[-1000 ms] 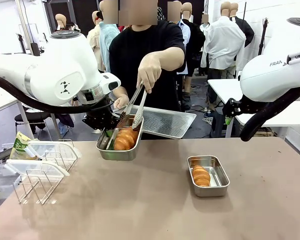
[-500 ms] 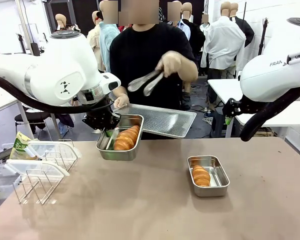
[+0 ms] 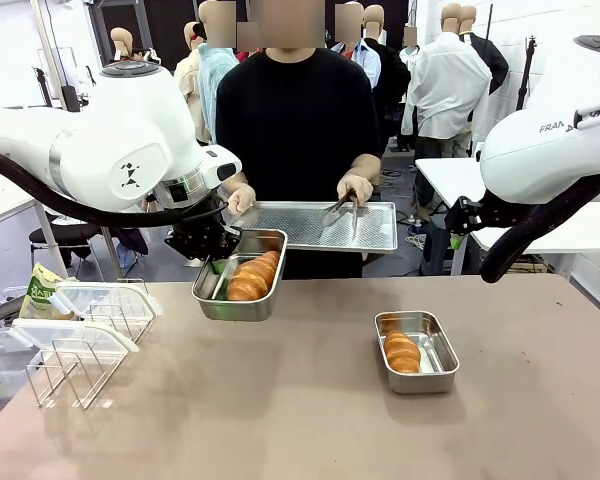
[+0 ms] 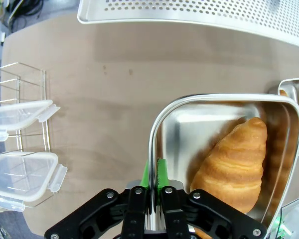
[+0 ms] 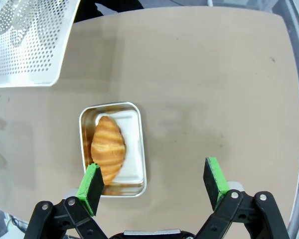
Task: Place the bread in airtight containers.
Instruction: Once an object is inside an Airtight Container , place the container in the center of the table.
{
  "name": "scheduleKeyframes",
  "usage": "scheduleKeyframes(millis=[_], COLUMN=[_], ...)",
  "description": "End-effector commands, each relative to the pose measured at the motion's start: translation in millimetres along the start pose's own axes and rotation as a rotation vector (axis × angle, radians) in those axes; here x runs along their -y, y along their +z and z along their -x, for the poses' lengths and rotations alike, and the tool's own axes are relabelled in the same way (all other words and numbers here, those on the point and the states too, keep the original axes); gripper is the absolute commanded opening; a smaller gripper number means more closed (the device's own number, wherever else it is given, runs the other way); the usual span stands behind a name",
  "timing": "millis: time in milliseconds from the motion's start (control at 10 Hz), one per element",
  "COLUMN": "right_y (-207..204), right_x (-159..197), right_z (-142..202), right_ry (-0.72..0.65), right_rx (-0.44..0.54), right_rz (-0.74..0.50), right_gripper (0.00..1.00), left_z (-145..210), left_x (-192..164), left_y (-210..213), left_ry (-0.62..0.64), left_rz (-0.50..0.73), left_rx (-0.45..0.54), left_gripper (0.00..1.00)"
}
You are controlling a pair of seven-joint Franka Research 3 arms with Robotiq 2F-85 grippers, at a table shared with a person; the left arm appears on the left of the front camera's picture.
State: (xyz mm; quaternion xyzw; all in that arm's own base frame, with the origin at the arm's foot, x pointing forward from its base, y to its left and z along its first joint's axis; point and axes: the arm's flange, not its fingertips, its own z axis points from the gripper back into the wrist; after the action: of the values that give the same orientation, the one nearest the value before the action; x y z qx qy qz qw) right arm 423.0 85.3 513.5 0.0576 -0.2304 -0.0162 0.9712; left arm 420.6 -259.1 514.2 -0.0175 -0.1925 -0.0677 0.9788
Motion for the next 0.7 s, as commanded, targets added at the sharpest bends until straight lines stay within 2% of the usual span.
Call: scheduleKeyframes(millis=[0,600], right_y=[-0.5,-0.5], right_x=[0.0,0.0], right_z=[0.5,0.5], right_ry=[0.001,0.001], right_rx=[-0.002,-0.002], right_rz=[0.001,0.001], right_gripper=[1.00,1.00], left_z=[-1.4,-1.4], left_x=[-1.8,-1.8], left_y=[3.4,3.4], left_ry=[-0.007,-0.007], left_rz=[-0.002,-0.002], left_rx=[0.009,0.009], left_gripper=[0.00,0.00])
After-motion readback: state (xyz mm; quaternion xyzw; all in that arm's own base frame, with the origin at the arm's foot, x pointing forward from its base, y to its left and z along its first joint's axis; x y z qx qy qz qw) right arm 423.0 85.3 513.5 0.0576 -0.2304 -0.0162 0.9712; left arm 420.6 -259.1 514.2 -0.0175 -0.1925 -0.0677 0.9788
